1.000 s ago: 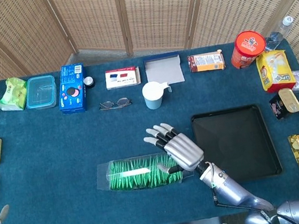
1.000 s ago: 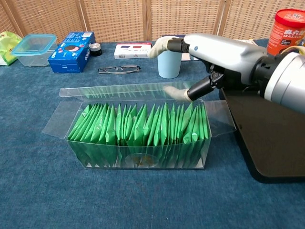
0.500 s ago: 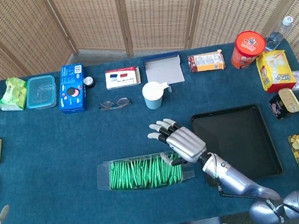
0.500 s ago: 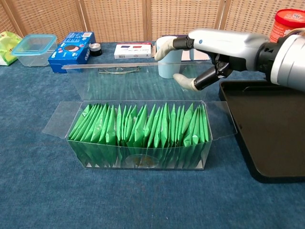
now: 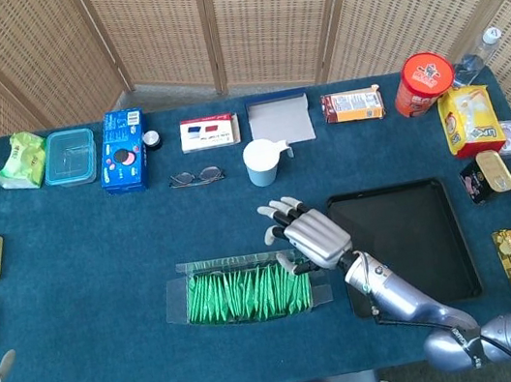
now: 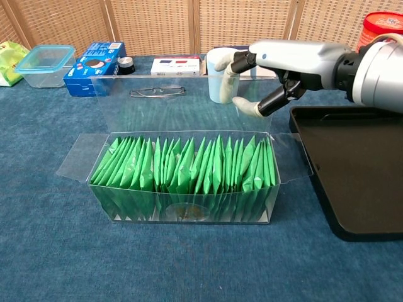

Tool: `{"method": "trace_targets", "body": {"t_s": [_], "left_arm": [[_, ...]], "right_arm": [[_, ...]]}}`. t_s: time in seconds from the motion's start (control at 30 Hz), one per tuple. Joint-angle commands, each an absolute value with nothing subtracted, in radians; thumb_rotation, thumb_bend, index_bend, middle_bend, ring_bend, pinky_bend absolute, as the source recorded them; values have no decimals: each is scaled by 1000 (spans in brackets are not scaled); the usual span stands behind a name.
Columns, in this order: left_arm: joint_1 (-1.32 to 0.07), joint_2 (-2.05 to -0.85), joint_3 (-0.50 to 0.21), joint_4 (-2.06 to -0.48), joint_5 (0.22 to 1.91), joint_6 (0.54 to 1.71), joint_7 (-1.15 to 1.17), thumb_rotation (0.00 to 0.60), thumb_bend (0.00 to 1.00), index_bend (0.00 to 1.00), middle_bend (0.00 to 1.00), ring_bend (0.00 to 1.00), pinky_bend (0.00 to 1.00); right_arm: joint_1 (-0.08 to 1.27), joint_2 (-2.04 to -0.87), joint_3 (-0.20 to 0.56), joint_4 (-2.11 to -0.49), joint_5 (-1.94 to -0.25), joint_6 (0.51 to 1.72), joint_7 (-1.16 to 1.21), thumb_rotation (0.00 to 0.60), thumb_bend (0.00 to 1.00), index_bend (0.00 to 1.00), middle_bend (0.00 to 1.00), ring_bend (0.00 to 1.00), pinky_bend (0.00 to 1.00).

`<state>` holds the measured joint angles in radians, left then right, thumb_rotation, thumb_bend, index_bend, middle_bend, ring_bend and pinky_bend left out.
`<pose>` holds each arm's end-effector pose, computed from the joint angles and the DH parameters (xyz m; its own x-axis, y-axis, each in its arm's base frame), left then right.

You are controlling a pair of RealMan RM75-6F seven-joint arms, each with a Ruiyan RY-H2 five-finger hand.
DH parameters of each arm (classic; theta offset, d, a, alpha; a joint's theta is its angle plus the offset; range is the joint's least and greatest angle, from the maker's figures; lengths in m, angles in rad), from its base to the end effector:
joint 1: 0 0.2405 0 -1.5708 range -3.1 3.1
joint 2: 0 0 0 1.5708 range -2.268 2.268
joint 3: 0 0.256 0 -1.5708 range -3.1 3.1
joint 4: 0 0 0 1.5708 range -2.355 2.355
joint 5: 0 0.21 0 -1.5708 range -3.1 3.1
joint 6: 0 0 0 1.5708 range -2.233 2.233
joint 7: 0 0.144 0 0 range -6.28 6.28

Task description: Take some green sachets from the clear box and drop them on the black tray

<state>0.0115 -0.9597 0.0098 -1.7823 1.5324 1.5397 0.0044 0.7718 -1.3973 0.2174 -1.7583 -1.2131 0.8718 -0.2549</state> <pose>-0.3006 0.1383 0.1908 0.3911 0.0453 0.9192 0.9181 0.0508 -0.3931 -0.0856 -0.3156 0.0105 0.3687 -0.3361 0.8667 -0.8259 -0.5462 0.1396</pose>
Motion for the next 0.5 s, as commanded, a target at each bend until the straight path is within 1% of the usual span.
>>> {"method": "trace_targets", "body": {"t_s": [0.03,0.2,0.5], "left_arm": [[12,-960,10,-1781,1532,1539,4,600,239,140,134,82,236],[13,-960,10,-1781,1534,1542,3,600,238,140,133,83,236],[12,-960,10,-1783,1534,1541,7,600,239,140,132,82,236]], "right_arm": [[777,-1388,220,-1769,-1199,868,-251,458,560,446,84,15,54],[782,-1373,224,-1780,-1177,864,-242,476,559,475,84,15,54],[804,-1330,235,-1796,-1128,829,-221,492,563,492,84,15,53]]}}
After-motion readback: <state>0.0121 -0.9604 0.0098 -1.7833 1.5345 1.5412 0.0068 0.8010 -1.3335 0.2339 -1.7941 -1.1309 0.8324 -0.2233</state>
